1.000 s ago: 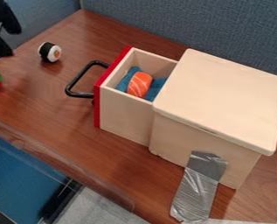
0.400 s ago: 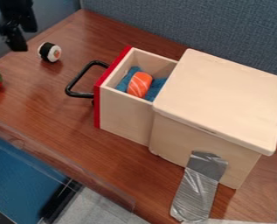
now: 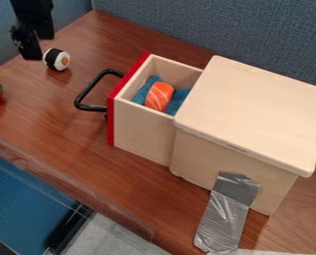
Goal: Close the drawer
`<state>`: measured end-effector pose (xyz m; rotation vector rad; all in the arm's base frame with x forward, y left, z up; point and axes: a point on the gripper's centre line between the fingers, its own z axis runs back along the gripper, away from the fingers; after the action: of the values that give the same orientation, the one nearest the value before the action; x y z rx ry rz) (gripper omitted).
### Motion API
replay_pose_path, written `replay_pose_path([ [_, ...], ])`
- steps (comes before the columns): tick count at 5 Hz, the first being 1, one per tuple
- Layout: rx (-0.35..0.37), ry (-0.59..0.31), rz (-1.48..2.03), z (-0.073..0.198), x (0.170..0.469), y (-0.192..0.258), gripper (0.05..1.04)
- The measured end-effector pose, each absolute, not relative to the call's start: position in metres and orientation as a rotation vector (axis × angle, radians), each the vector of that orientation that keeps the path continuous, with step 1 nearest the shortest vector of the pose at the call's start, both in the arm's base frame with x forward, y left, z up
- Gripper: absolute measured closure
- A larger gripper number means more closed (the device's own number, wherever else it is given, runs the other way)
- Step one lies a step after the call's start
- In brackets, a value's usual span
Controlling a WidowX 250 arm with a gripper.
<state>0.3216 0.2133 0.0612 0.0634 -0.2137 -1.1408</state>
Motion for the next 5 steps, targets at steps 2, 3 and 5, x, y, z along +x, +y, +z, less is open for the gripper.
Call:
replay_pose_path([
  [2,0.062,-0.178,-1.206,0.048,0.307,0.189,0.082],
  [3,0.040,-0.164,-1.227,0.043,0.304,0.175,0.082],
  [5,0.017,-0.157,-1.224,0.048,0.311,0.152,0.082],
])
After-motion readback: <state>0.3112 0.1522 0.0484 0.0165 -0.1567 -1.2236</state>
